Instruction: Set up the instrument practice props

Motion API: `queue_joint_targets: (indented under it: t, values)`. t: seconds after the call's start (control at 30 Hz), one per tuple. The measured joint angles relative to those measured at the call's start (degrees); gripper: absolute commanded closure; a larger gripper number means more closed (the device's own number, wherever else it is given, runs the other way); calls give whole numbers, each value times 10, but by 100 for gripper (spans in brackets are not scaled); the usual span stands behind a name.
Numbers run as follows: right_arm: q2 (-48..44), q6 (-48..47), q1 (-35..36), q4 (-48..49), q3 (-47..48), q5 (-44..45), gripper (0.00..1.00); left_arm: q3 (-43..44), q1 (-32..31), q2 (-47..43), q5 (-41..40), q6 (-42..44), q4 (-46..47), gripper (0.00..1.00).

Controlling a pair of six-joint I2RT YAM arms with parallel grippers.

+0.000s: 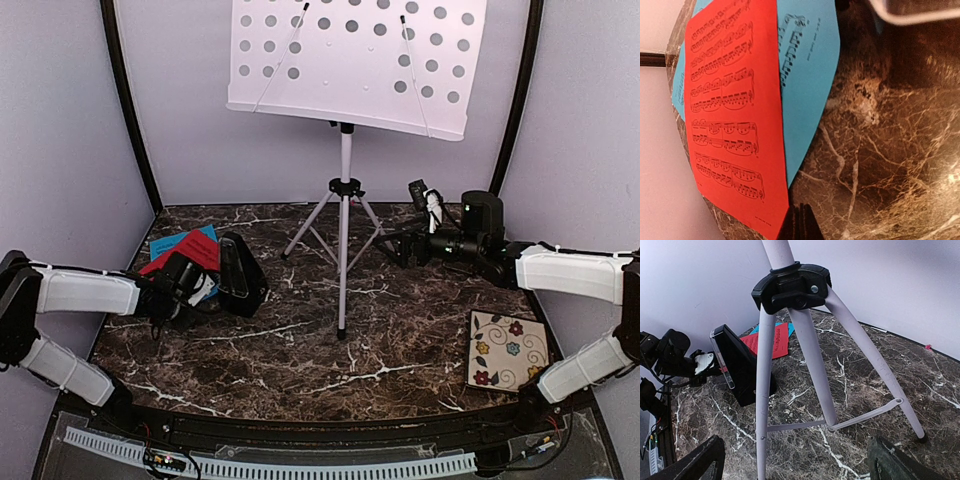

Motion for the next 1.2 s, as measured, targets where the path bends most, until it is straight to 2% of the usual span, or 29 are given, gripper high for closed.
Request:
queue_joint_targets:
  t: [0.37, 0.63, 0.67, 0.77, 0.83, 0.97, 1.2]
  values:
    - [-4, 2, 0, 0, 0, 0, 0, -3, 7, -72, 47, -24, 5, 100]
    - [-8, 4, 0, -2, 0, 0, 0, 24, 82, -84, 121, -52, 3, 100]
    - [-10, 5, 0, -2, 0, 0, 0, 35, 92, -82, 130, -56, 3, 96]
    - [-13, 4, 0, -2, 0, 0, 0, 78, 115, -56, 150, -72, 3, 71]
    - [-13, 4, 0, -3, 0, 0, 0, 110, 123, -24, 157, -83, 3, 61]
    - [-13, 4, 0, -5, 0, 0, 0, 168, 134, 47, 184, -110, -6, 55]
    - [-13, 4, 0, -17, 5, 2, 0, 241, 138, 138, 255, -145, -11, 51]
